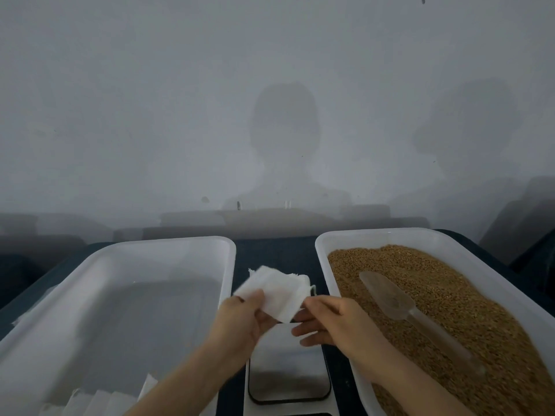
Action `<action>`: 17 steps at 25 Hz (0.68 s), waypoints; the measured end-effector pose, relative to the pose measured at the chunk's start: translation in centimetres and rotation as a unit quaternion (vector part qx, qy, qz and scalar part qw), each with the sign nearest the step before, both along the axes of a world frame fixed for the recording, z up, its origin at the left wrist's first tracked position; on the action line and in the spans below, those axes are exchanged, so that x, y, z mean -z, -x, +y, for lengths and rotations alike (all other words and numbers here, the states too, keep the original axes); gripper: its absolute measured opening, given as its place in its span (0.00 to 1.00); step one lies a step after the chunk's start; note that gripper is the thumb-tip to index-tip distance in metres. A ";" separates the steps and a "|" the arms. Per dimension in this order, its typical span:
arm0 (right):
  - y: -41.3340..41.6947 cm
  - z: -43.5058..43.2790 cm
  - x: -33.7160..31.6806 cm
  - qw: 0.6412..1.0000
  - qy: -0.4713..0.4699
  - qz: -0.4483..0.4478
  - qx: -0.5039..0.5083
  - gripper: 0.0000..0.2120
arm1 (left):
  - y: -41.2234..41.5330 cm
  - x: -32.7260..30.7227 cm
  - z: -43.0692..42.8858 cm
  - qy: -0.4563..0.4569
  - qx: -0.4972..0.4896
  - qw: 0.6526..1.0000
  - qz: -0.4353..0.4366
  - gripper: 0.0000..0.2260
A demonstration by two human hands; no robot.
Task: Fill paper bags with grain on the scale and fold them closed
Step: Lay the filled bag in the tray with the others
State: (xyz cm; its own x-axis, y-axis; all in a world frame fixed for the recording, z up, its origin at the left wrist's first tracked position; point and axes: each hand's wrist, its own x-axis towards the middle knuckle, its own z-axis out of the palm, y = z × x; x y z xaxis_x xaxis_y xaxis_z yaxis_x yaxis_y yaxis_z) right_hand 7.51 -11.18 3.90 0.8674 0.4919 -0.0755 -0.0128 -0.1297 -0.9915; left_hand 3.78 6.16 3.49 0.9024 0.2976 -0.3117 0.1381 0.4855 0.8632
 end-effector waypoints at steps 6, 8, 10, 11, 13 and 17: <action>-0.1 -0.5 0.0 0.999 0.007 0.022 0.036 0.08 | 1.5 1.6 -1.9 -0.075 0.051 0.991 0.098 0.21; -0.1 -0.7 -0.1 0.998 0.016 0.003 0.060 0.07 | 1.7 1.5 -2.1 -0.211 0.051 0.970 0.107 0.28; -0.1 -0.7 -0.1 0.997 0.034 -0.015 0.064 0.06 | 1.9 1.2 -1.8 -0.362 0.060 0.929 0.047 0.23; -0.1 -0.6 -0.2 0.997 0.045 -0.021 0.061 0.06 | 2.0 1.1 -1.7 -0.431 0.070 0.900 0.013 0.17; -0.1 -0.5 -0.2 0.997 0.060 -0.030 0.049 0.06 | 2.0 0.7 -1.5 -0.498 0.104 0.860 -0.042 0.07; 0.0 -0.1 -0.4 0.994 0.081 -0.065 0.038 0.07 | 2.3 0.8 -1.7 -0.441 0.160 0.880 -0.070 0.04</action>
